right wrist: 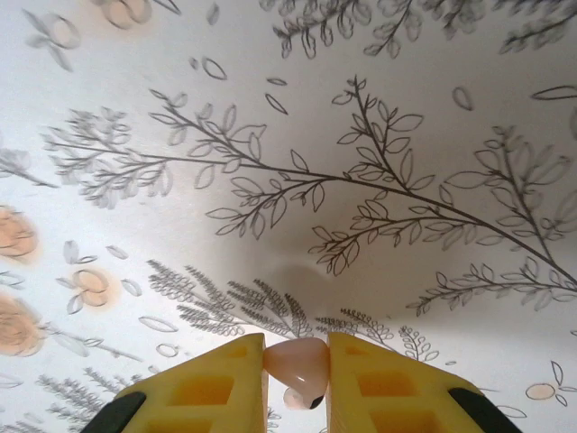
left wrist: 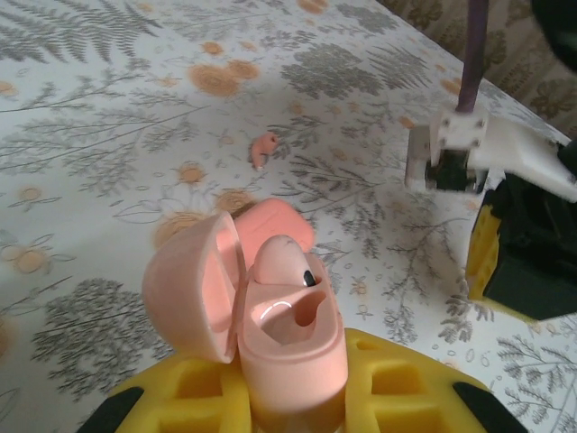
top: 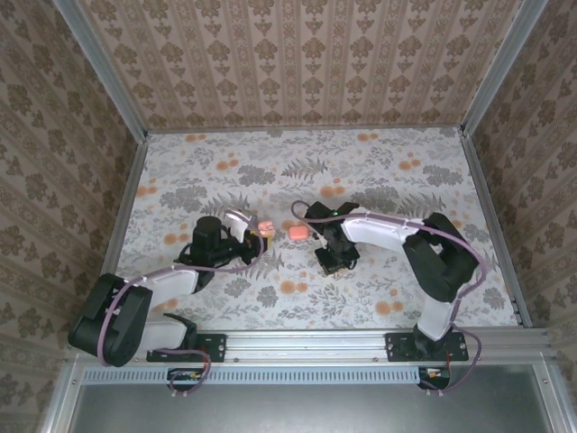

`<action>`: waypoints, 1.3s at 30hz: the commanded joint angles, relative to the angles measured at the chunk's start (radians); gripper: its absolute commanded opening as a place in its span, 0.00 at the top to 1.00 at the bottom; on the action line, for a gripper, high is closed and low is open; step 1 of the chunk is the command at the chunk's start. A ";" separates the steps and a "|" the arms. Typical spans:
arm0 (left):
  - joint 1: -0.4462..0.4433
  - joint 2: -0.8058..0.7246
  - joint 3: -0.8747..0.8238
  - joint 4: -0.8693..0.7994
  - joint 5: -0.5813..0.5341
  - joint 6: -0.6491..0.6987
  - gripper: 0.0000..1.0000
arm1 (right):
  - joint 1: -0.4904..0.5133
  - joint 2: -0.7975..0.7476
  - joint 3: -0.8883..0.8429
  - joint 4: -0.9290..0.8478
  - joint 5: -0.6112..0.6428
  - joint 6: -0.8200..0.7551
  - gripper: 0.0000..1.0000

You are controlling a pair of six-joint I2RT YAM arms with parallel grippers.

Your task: Insert the wireless bluetooth earbuds into the charging case

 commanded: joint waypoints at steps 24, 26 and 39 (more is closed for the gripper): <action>-0.205 0.108 0.085 0.077 0.178 0.223 0.85 | -0.037 -0.600 -0.353 0.671 -0.175 -0.234 0.80; -0.217 0.104 0.098 0.077 0.183 0.219 0.86 | -0.037 -0.627 -0.354 0.702 -0.207 -0.255 0.79; -0.241 0.061 0.113 0.086 0.144 0.179 0.85 | -0.032 -0.623 -0.344 0.809 -0.327 -0.265 0.79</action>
